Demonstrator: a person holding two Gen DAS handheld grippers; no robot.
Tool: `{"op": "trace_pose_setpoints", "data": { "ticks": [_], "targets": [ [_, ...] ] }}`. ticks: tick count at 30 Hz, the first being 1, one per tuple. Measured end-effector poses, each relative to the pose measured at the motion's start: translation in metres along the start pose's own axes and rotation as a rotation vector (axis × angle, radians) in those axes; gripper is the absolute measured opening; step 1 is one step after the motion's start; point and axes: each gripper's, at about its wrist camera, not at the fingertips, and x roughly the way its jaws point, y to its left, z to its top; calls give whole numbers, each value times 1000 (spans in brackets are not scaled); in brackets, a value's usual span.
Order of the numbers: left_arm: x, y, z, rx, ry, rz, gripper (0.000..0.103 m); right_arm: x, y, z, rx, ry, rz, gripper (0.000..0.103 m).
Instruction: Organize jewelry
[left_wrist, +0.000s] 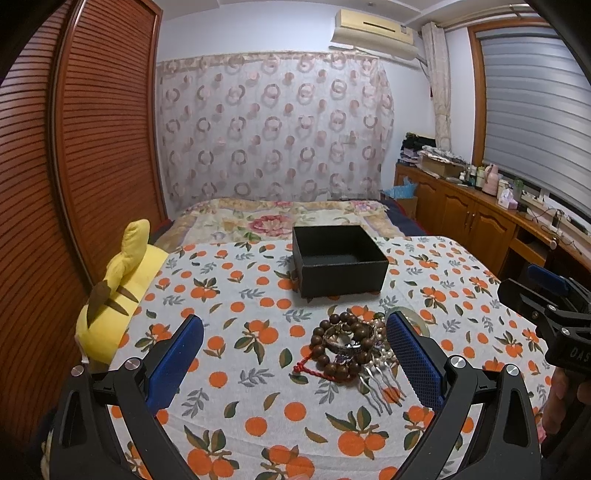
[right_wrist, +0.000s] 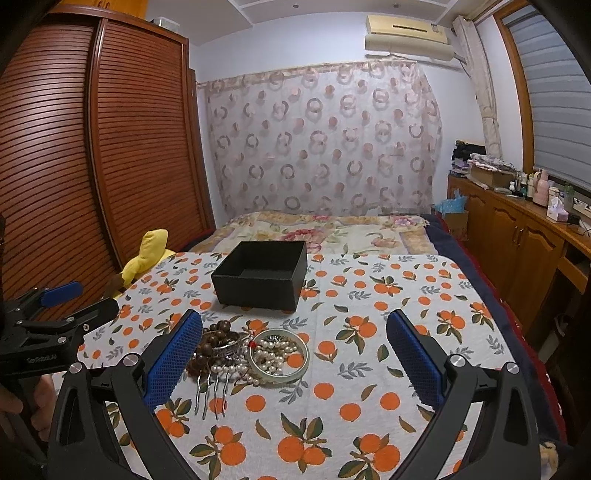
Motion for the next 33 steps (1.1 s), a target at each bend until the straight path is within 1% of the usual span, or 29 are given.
{"op": "trace_pose_setpoints", "data": {
  "ticks": [6,11,15,17,19,21,22,24,25,26,27,28,31,32,33],
  "targets": [
    [8,10,-7,-13,27,-12,96,7,-3,-4,3,30,18,101],
    [18,13,-15,-13,61,-61,96,14,-4,-9,-16,43,31,100],
    [27,10,-18,-3,85,-114,96,20,-8,-14,-28,74,43,87],
    [31,7,-20,1,100,-133,96,24,-10,-17,-31,93,47,85],
    [37,4,-21,4,112,-156,95,28,-11,-21,-37,111,51,80],
    [43,-2,-22,12,130,-180,87,33,-12,-24,-38,134,59,76],
    [44,-4,-22,15,136,-188,85,35,-12,-26,-40,141,61,74],
    [50,-10,-23,29,154,-213,78,39,-11,-29,-49,156,70,71],
    [53,-13,-23,34,161,-225,77,41,-11,-31,-52,167,78,68],
    [56,-15,-23,36,168,-236,74,43,-11,-32,-54,173,82,67],
    [59,-17,-23,37,175,-247,70,45,-11,-33,-56,180,86,65],
    [61,-19,-23,40,182,-256,68,46,-12,-35,-58,186,88,62],
    [72,-26,-21,48,206,-290,61,50,-13,-37,-56,202,103,60],
    [75,-28,-21,48,212,-298,55,50,-13,-37,-56,204,105,60],
    [80,-30,-21,48,223,-305,48,51,-13,-38,-58,207,105,60]
  ]
}}
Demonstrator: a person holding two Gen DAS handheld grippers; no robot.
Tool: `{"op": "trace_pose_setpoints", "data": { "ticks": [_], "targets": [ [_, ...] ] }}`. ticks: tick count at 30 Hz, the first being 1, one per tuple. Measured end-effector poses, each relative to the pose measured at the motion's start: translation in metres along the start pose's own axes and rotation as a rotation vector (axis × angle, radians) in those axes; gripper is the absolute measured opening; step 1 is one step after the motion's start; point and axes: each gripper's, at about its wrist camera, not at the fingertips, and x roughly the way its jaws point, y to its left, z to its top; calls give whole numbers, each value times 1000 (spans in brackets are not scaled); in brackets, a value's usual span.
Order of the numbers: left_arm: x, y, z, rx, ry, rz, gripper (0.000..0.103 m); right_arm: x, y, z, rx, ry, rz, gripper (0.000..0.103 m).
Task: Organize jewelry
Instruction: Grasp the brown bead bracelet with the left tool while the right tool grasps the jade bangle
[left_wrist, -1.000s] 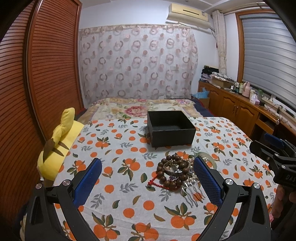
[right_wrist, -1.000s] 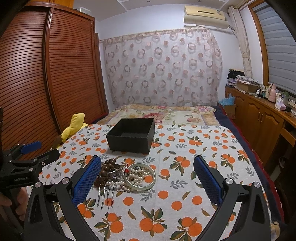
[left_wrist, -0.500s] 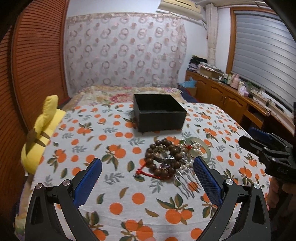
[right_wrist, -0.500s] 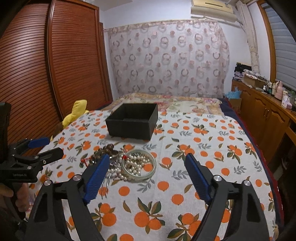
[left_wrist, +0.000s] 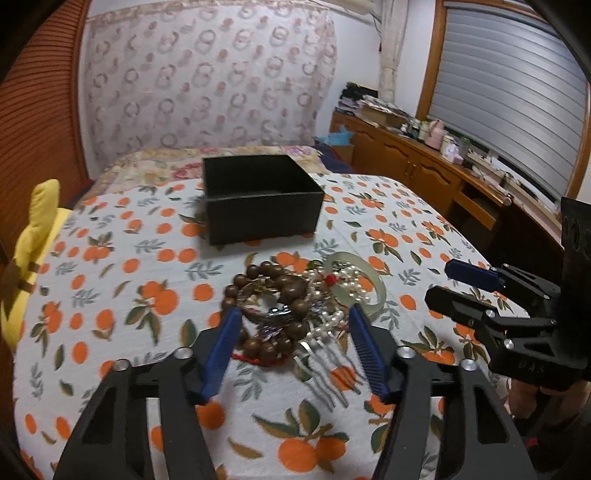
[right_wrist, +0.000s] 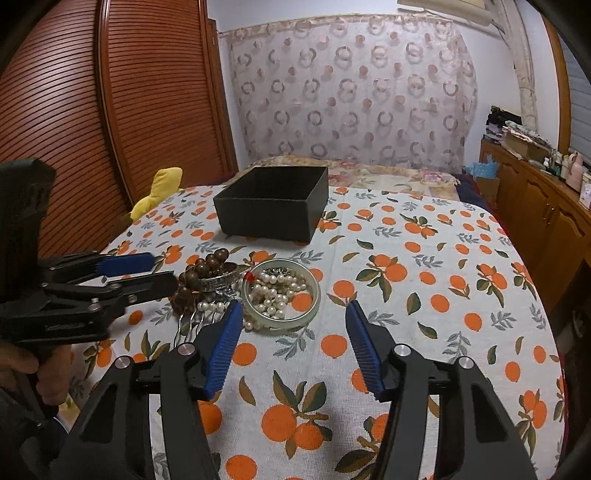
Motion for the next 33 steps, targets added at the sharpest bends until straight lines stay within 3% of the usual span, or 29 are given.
{"op": "trace_pose_setpoints", "data": {
  "ticks": [2,10,12,13,28,33],
  "targets": [
    [8,0,2,2,18,-2,35,0,0,-1,-1,3,2,60],
    [29,-1,9,18,56,8,32,4,4,-2,-18,18,15,60],
    [30,2,10,13,61,4,16,5,6,-3,-22,21,20,60],
    [29,5,10,7,61,-2,13,5,7,-3,-25,24,21,60],
    [-18,49,33,-85,-64,-31,12,22,15,3,-79,72,68,60],
    [-27,59,37,-100,-86,-20,12,34,20,5,-113,109,104,45]
  ]
}}
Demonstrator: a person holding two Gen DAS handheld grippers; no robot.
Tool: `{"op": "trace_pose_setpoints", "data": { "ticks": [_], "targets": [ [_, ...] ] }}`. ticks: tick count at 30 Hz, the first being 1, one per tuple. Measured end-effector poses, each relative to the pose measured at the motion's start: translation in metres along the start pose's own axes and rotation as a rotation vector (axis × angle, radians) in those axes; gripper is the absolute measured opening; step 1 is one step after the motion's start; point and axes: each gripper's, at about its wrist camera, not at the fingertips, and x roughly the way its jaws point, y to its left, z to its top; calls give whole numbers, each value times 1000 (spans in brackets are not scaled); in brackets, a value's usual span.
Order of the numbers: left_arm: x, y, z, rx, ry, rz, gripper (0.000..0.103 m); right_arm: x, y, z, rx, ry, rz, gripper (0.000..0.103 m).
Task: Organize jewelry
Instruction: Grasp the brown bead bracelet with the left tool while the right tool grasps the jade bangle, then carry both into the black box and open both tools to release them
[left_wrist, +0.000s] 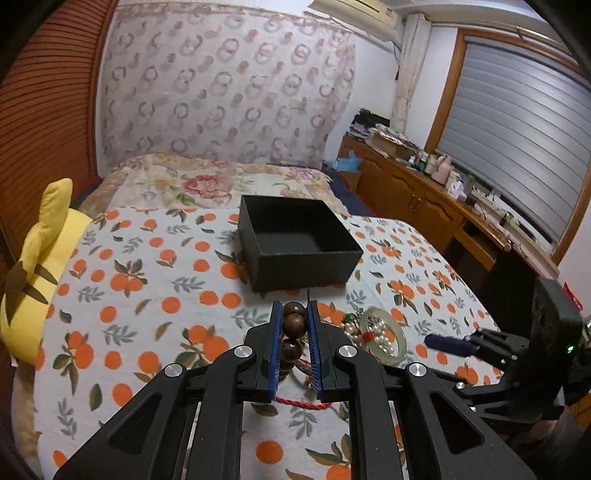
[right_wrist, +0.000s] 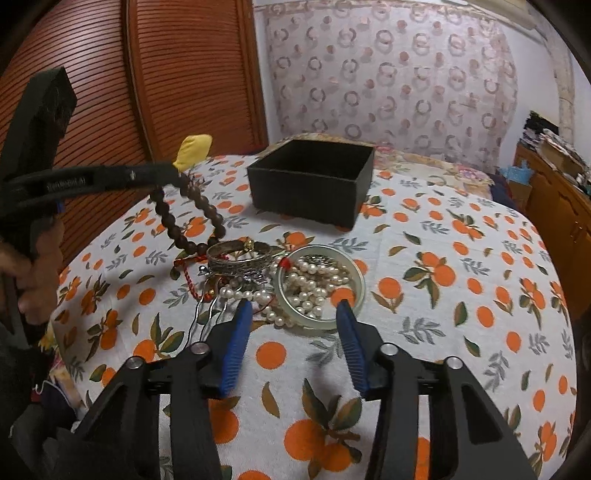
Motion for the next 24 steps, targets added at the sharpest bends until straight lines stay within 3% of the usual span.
{"op": "trace_pose_setpoints", "data": {
  "ticks": [7,13,16,19,24],
  "targets": [
    [-10,3,5,-1,-25,11,12,23,5,8,-43,55,20,27],
    [-11,2,6,3,-28,13,12,38,4,15,-62,89,30,24],
    [-12,2,6,4,-30,12,12,42,5,17,-87,98,31,15],
    [-13,0,8,10,-36,14,12,40,6,18,-109,87,29,9],
    [-15,-3,21,19,-50,18,12,27,0,24,-98,46,50,9]
  ]
}}
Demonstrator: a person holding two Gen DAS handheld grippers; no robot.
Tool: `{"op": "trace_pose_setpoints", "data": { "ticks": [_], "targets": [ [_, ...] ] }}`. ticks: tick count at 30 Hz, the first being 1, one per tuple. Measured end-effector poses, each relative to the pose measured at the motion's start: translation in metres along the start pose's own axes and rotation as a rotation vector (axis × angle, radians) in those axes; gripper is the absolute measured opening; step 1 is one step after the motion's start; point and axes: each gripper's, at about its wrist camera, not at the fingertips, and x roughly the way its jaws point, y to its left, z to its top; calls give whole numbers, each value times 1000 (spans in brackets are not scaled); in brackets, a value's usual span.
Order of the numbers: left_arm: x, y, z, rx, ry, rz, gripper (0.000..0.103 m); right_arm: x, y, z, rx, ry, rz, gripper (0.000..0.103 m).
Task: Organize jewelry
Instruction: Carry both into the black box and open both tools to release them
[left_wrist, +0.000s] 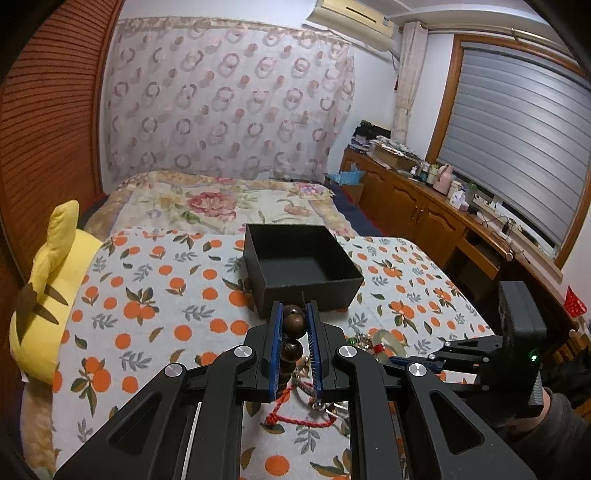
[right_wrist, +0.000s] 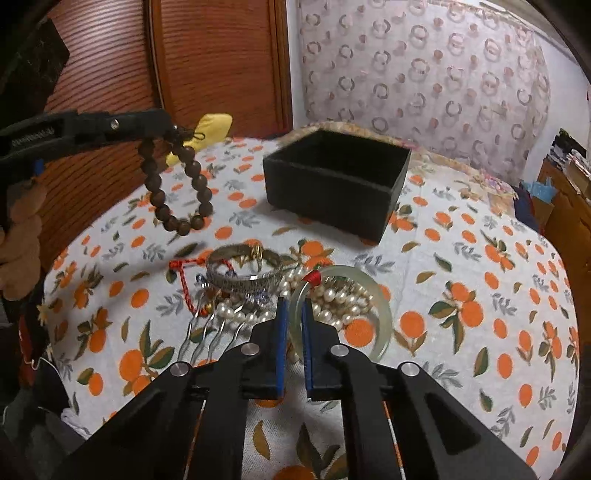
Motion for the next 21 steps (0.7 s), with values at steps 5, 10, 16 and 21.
{"op": "trace_pose_setpoints", "data": {
  "ticks": [5,10,16,21],
  "targets": [
    [2,-3,15,13,-16,0,12,-14,-7,12,7,-46,3,9],
    [3,-6,29,23,-32,2,12,-22,-15,36,-11,-96,-12,9],
    [9,-5,49,33,-53,7,12,-23,-26,68,-15,-152,-5,9],
    [16,-3,69,42,-66,21,12,-16,-29,94,-36,-185,7,9]
  ]
}}
